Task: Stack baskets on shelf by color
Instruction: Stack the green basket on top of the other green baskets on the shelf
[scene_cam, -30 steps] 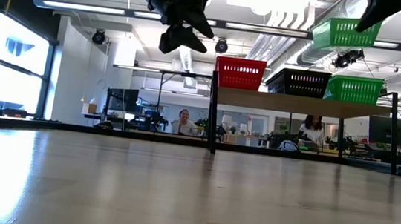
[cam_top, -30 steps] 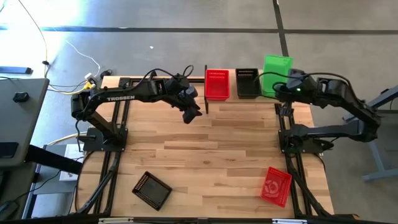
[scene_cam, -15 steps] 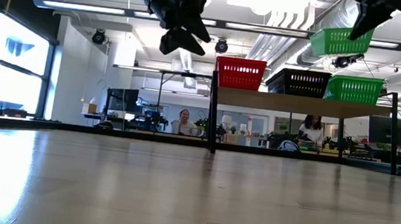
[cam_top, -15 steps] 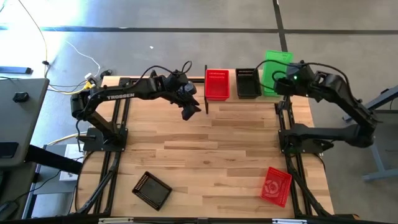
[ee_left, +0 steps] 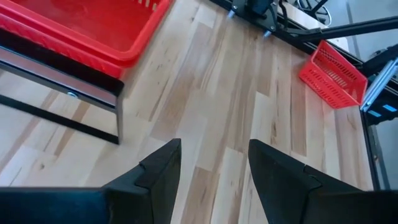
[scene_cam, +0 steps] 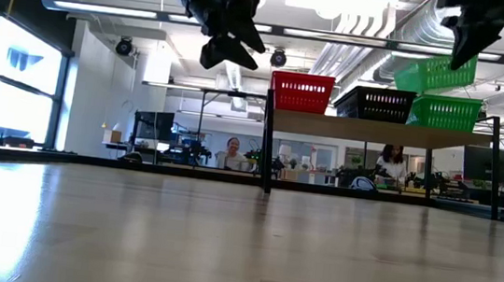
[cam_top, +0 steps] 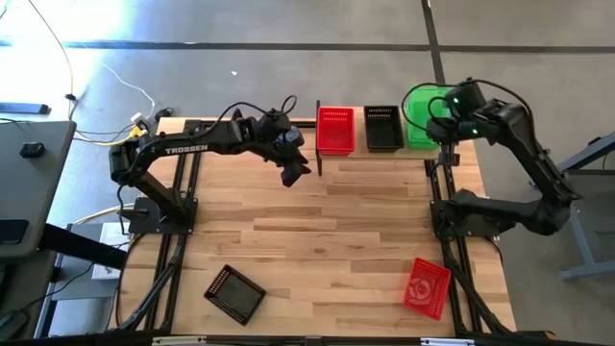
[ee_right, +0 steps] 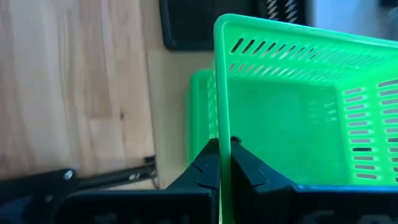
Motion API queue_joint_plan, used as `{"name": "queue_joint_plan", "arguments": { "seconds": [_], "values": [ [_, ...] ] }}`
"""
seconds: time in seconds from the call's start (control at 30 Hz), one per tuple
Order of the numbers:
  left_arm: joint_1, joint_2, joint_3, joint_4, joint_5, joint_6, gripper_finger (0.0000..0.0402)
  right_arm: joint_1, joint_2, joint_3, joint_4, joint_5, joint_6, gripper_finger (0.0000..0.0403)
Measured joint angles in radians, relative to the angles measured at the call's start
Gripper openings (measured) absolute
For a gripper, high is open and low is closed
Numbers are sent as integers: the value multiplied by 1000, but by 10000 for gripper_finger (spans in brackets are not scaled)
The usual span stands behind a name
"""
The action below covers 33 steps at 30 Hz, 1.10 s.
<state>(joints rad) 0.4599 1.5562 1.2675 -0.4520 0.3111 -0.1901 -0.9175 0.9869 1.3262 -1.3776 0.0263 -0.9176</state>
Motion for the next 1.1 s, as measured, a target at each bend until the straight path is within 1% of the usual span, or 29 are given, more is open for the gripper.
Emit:
{"name": "queue_joint_plan", "arguments": {
  "seconds": [0.13, 0.23, 0.47, 0.8, 0.97, 1.1],
  "values": [
    [-10, 0, 0, 0, 0, -6, 177, -25, 43, 0, 8, 0, -21, 0],
    [-11, 0, 0, 0, 1, -17, 177, -26, 62, 0, 16, 0, -49, 0],
    [-11, 0, 0, 0, 0, -17, 177, -26, 93, 0, -3, -13, -50, 0],
    [-11, 0, 0, 0, 0, -16, 177, -26, 121, 0, -10, -17, 20, 0],
    [-11, 0, 0, 0, 0, -17, 177, -25, 121, 0, -10, -17, 28, 0],
    [-11, 0, 0, 0, 0, -17, 177, -25, 121, 0, -9, -10, 69, 1]
  ]
}}
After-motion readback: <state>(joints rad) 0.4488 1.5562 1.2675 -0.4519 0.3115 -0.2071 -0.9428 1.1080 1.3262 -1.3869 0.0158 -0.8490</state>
